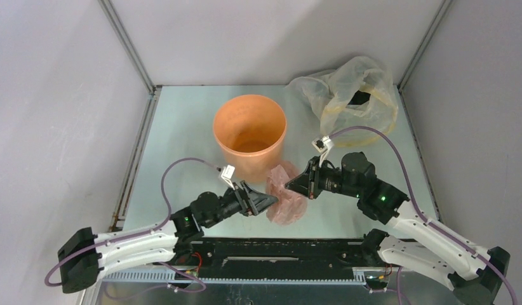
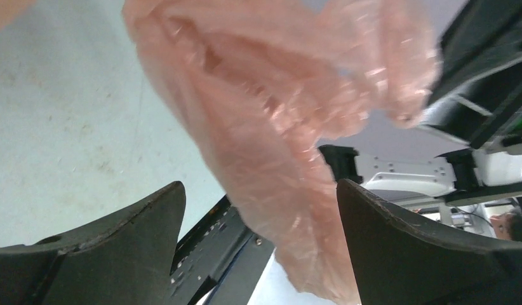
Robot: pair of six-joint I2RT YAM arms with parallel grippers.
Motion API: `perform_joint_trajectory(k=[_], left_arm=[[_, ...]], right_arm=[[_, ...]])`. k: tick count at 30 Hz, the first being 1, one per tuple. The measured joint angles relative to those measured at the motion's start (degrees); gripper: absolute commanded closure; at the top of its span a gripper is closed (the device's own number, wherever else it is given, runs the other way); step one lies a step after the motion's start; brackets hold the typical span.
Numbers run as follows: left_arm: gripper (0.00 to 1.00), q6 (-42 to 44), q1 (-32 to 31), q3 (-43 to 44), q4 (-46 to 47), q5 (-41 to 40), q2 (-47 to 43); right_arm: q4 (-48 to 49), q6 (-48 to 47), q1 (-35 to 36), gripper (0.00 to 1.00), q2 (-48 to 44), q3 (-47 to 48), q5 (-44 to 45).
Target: Put the trash bags into the trash bin
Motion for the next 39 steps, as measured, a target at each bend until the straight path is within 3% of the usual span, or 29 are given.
perform_joint_trajectory(k=[3,9,13,16,22,28,32,36,37,39], left_arm=[[0.16,-1.64,-0.76,0.00,-0.52,-0.90,3.58],[0.58,-3.04,-0.79,0.15,-5.49,-5.66,8.20],[0.73,-2.51,-0.87,0.22,-16.52,-14.91,4.35],[0.83,-2.49,-0.87,-0.55,-23.67,-21.49,-3.39],[0.88,-1.88,-0.87,-1.46,-35.60,-29.81,-15.41],[0.91,-0.02,-0.87,-1.46,-41.55,-31.93,-17.53],[0.91,0.24,-0.85,-0.50,-46.40,-34.25,-17.29],[0.95,0.74,0.63,0.92,-49.66,-35.69,-17.31],[0.96,1.22,1.44,1.29,-50.29,-35.87,-17.33],[0.97,2.64,3.06,2.05,-51.01,-35.85,-17.31]], right_arm=[[0.26,0.00,0.26,1.00,-0.33,0.00,0.24],[-0.68,0.00,0.44,1.00,-4.98,0.04,1.51],[-5.31,-0.09,0.44,1.00,-10.19,2.29,4.76],[-9.97,-0.33,0.44,1.00,-14.84,5.75,9.86],[-18.03,-0.63,0.44,1.00,-22.75,10.36,23.45],[-25.90,-0.61,0.44,1.00,-22.49,10.51,32.22],[-31.65,1.25,0.44,0.88,-20.46,10.51,41.27],[-38.27,5.49,0.20,0.33,-17.42,10.49,51.28],[-39.34,5.66,0.09,0.25,-16.79,10.47,52.85],[-40.00,5.51,-0.13,0.19,-16.22,10.27,53.86]])
